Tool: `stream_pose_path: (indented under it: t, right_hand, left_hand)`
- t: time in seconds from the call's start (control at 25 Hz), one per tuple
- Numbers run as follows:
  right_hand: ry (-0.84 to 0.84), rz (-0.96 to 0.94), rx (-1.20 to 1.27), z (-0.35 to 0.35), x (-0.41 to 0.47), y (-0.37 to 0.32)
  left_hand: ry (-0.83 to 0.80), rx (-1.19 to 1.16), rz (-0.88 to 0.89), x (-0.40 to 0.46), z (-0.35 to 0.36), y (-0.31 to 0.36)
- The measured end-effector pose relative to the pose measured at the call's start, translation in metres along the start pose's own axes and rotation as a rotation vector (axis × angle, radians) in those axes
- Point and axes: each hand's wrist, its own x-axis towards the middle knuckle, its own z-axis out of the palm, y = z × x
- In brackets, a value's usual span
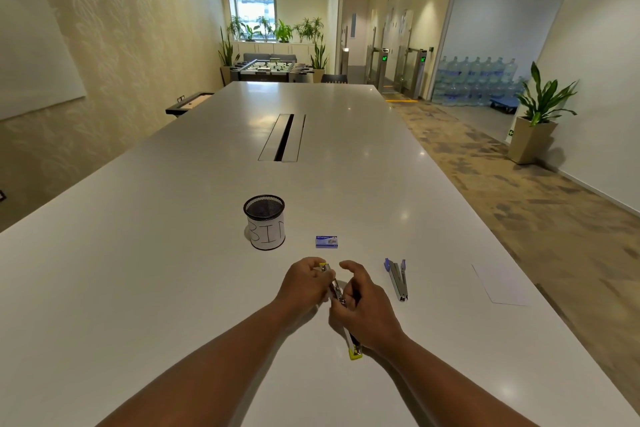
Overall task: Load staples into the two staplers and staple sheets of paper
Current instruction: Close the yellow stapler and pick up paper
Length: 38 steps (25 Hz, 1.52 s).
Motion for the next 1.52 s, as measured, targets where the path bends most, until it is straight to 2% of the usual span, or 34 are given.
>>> stream_pose_path:
  t: [0.24, 0.36, 0.44, 0.56, 0.68, 0.84, 1.0, 1.28, 1.52]
  right_hand:
    - [-0.069, 0.031, -0.014, -0.005, -0.001, -0.007]
    - [-0.098, 0.077, 0.271, -0.015, 0.000, -0.010]
    - [-0.112, 0.102, 0.437, -0.021, 0.000, -0.012]
    - [-0.068, 0.100, 0.492, -0.021, -0.001, -0.014]
    - [-0.027, 0.067, 0.392, -0.016, -0.002, -0.012]
    - [-0.016, -0.038, 0.058, -0.006, -0.002, -0.014]
    - [-0.051, -0.088, -0.169, -0.003, -0.002, -0.013]
    - [-0.046, -0.065, -0.228, -0.002, -0.006, -0.010]
    - [-0.102, -0.178, -0.440, 0.005, -0.007, -0.018]
  left_hand:
    - [0.222, -0.046, 0.055, 0.003, -0.008, -0.002]
    - [0.380, -0.081, 0.111, 0.008, -0.014, -0.005]
    - [0.394, -0.089, 0.131, 0.008, -0.013, -0.005]
    - [0.377, -0.055, 0.125, 0.005, -0.011, -0.004]
    - [0.265, -0.024, 0.113, -0.001, -0.013, -0.002]
    - [0.079, -0.002, 0.082, -0.010, -0.009, 0.001]
    - [-0.074, -0.063, 0.060, -0.013, -0.011, 0.004]
    - [0.040, 0.043, 0.103, -0.014, -0.012, 0.000]
    - [0.093, 0.146, 0.155, -0.017, -0.005, -0.001]
